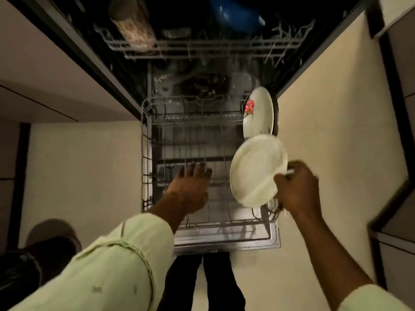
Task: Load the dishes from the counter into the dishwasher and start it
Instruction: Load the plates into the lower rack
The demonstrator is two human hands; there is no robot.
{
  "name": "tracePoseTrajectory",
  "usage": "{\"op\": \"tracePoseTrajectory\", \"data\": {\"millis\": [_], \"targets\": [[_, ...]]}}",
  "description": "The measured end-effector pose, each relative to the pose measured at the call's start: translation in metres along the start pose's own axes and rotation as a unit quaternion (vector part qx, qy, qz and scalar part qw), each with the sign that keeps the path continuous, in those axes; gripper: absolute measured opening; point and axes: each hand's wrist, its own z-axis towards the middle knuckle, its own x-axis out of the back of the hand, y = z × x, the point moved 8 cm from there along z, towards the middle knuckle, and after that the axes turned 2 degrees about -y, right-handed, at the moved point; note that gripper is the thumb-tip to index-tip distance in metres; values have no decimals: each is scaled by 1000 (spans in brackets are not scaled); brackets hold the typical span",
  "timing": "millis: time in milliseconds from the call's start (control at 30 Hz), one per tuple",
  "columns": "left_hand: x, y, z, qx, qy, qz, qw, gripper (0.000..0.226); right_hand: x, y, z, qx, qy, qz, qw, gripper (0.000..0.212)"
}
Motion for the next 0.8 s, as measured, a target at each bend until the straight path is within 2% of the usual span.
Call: {"op": "tracePoseTrajectory", "data": {"millis": [133, 267, 400, 633, 800], "targets": [[-15, -6, 75, 8, -6, 76, 997, 71, -17, -14, 57, 60, 19, -75, 995, 26], [-18, -7, 150, 0, 26, 46, 999, 75, -40, -32, 104, 122, 30, -175, 977, 33], [-17, -14, 211, 31, 36, 16, 999, 76, -51, -42, 137, 171, 66, -225, 957, 37], [-33, -25, 260, 79, 21, -39, 996, 90, -71, -40, 180, 168, 61, -263, 948, 42], [-38, -20, 260, 90, 24, 46, 995, 99, -75, -45, 196, 162, 75, -262, 949, 44]]}}
